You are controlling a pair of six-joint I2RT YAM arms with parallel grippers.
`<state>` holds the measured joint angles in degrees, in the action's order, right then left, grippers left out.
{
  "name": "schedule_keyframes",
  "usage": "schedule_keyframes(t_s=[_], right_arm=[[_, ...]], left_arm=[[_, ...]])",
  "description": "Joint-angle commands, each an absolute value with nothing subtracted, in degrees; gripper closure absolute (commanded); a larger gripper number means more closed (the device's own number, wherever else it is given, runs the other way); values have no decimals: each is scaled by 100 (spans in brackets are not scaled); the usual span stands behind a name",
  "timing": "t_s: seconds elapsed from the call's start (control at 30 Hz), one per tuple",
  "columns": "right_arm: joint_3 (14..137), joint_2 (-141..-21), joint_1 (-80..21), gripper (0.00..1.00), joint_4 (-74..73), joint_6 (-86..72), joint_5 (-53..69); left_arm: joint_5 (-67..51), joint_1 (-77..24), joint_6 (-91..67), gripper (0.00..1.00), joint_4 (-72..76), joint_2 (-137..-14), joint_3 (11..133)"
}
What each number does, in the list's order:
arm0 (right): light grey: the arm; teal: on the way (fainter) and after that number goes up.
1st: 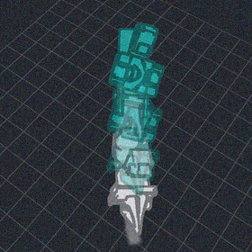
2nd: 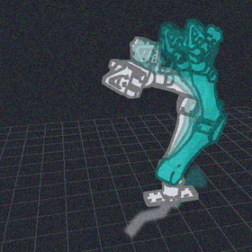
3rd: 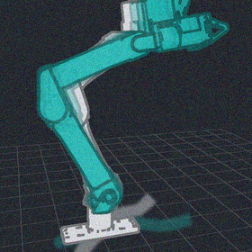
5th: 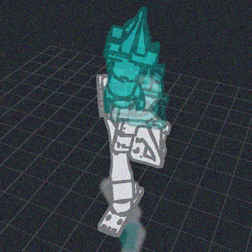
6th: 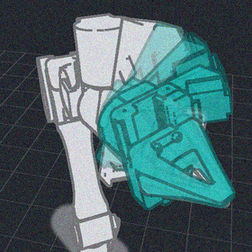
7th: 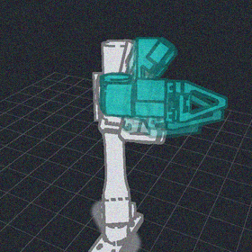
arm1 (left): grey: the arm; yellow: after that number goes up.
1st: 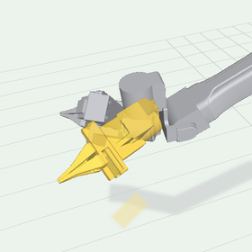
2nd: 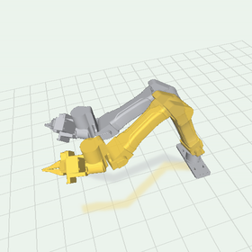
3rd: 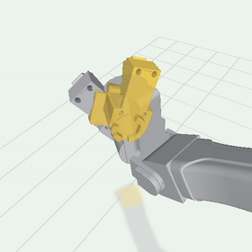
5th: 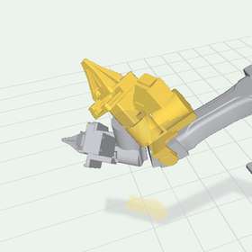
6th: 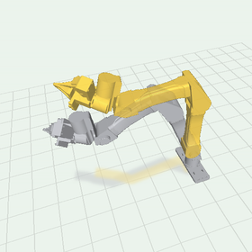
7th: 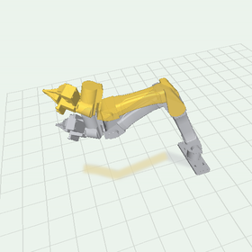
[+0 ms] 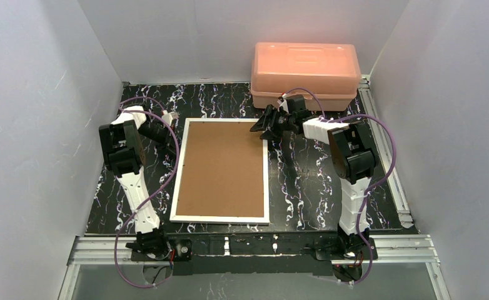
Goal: Put the photo into the frame
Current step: Install the photo frame at the center of the board.
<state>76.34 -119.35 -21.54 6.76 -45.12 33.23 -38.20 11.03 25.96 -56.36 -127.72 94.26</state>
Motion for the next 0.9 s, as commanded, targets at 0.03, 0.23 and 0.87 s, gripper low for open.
schedule_keyframes(t_s=[0.03,0.23,0.87], right_arm=[[7572,-11556,-2158,22,1269,-4662,3502],[6854,-10550,-2158,17,1209,-4602,3692],[3983,-8305,-2999,22,89,-4439,3956]], left_arm=[[-3855,1028,2605,100,-5788,-12624,9497],[-4060,1205,2644,94,-6303,-12516,9965],[-3718,1389,5107,87,-7649,-11534,8069]])
